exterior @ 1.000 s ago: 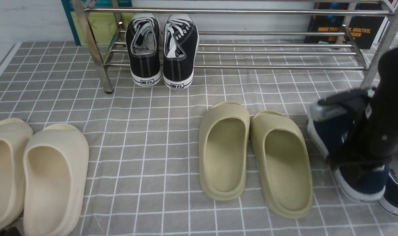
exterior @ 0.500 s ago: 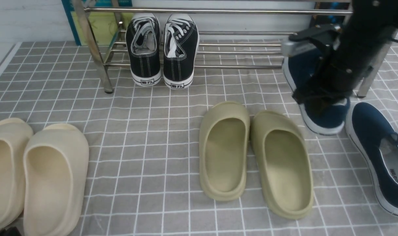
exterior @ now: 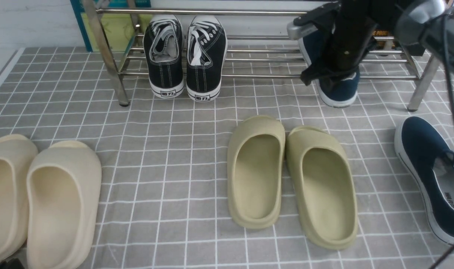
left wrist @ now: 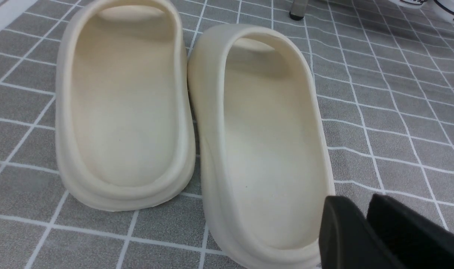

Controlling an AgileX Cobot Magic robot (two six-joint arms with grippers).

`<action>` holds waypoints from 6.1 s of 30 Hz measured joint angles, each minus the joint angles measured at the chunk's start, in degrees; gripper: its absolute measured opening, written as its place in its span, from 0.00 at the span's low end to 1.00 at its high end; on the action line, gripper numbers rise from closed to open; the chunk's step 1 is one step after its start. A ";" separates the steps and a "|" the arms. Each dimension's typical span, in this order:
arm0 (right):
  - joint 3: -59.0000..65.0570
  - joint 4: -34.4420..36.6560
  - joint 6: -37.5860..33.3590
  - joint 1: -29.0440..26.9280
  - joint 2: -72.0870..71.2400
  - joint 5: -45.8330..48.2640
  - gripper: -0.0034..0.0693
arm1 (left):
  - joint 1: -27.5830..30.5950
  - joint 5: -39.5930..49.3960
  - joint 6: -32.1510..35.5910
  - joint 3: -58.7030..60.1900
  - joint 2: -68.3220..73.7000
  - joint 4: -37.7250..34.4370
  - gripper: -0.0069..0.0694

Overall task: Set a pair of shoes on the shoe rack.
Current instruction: Use the right arm to put a shoe into the shoe rack, then use the right arm to grab the shoe closest to it, then use the right arm to put a shoe into the shoe rack

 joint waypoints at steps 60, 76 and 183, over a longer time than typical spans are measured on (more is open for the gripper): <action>28.36 -0.02 2.82 -2.22 -14.28 -27.25 0.04 | 0.00 0.00 0.00 0.00 0.00 0.00 0.24; 28.72 1.70 2.96 -3.34 -27.51 -11.08 0.06 | 0.00 0.00 0.00 0.00 0.00 0.00 0.24; 11.28 -5.42 5.79 -7.42 -6.71 -12.48 0.50 | 0.00 0.00 0.00 0.00 0.00 -0.05 0.24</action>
